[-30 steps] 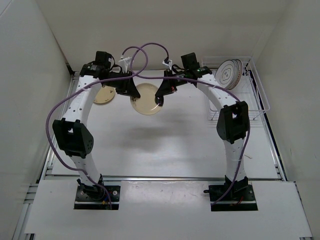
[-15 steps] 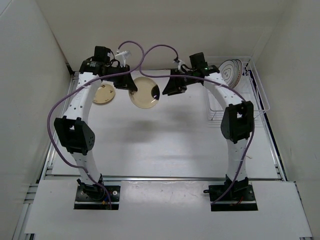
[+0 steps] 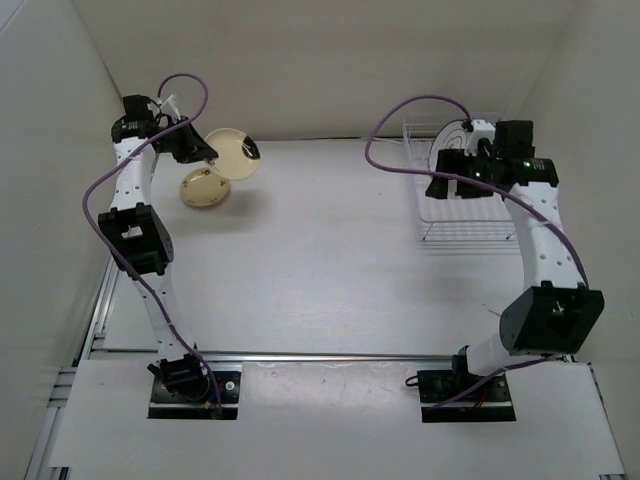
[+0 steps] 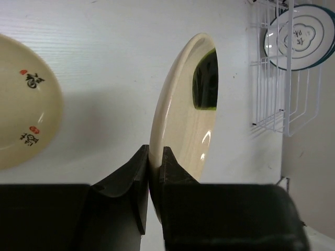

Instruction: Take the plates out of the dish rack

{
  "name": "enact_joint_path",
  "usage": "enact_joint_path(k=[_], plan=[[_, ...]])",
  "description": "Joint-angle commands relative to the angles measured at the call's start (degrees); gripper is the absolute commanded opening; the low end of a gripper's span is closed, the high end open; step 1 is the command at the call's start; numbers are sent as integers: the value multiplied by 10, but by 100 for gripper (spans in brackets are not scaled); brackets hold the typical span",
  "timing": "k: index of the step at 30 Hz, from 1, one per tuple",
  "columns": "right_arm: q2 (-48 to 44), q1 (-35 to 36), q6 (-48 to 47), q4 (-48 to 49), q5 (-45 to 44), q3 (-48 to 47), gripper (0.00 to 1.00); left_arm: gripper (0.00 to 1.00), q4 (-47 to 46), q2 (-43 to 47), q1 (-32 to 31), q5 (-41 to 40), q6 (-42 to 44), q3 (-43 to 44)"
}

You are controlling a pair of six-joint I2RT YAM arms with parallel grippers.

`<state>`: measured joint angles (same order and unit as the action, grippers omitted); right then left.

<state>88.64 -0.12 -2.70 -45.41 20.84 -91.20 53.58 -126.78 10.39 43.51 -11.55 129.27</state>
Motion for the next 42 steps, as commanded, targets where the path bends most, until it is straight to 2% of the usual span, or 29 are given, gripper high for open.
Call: enact_joint_path(k=[1, 3, 7, 12, 19, 26, 40, 42], plan=[[-40, -34, -70, -57, -34, 54, 95, 10, -27, -11, 28, 89, -24, 27], [-64, -62, -112, -100, -18, 80, 100, 10, -35, -37, 51, 112, -31, 27], [-81, -86, -171, -153, -24, 106, 100, 10, -46, -75, 84, 164, -44, 5], [-87, -104, -176, -160, -29, 119, 100, 10, -59, -124, 111, 189, -49, -15], [-81, -104, -192, -196, -29, 81, 100, 10, -59, -173, 135, 189, -49, -9], [-80, -104, -198, -207, -35, 81, 100, 10, -59, -201, 147, 127, -65, 29], [-80, -104, -198, -212, -42, 86, 100, 10, -71, -229, 147, 42, -92, 34], [-80, -104, -198, -212, -42, 86, 100, 16, -65, -229, 147, 26, -92, 41]])
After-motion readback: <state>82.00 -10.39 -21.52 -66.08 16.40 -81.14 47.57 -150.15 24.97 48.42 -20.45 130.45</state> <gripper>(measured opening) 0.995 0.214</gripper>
